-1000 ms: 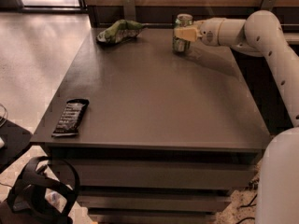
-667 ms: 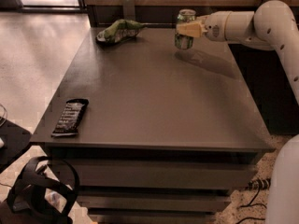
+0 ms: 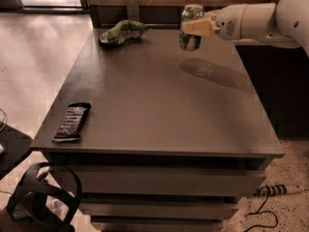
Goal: Move green can near rxbar chocolate
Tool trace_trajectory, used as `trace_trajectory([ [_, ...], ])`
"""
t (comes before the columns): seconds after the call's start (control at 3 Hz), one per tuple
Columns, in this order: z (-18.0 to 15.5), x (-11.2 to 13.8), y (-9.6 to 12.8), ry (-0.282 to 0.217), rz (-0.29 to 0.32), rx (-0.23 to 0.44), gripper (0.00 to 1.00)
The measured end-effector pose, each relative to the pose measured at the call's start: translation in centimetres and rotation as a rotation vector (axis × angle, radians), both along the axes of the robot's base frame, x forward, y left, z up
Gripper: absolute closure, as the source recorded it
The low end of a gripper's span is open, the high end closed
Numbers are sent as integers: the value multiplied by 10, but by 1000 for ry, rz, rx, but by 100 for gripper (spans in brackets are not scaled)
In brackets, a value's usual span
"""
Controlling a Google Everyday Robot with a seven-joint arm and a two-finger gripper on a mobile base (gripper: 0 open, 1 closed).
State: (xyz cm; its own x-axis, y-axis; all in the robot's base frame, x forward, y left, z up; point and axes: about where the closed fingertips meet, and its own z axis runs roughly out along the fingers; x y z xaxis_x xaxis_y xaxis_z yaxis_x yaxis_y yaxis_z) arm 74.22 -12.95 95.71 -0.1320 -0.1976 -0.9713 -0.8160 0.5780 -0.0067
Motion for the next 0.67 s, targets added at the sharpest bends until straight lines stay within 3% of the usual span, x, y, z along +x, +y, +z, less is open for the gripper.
trace_trajectory([
  [0.67,3,-76,52,-24,103,1,100],
])
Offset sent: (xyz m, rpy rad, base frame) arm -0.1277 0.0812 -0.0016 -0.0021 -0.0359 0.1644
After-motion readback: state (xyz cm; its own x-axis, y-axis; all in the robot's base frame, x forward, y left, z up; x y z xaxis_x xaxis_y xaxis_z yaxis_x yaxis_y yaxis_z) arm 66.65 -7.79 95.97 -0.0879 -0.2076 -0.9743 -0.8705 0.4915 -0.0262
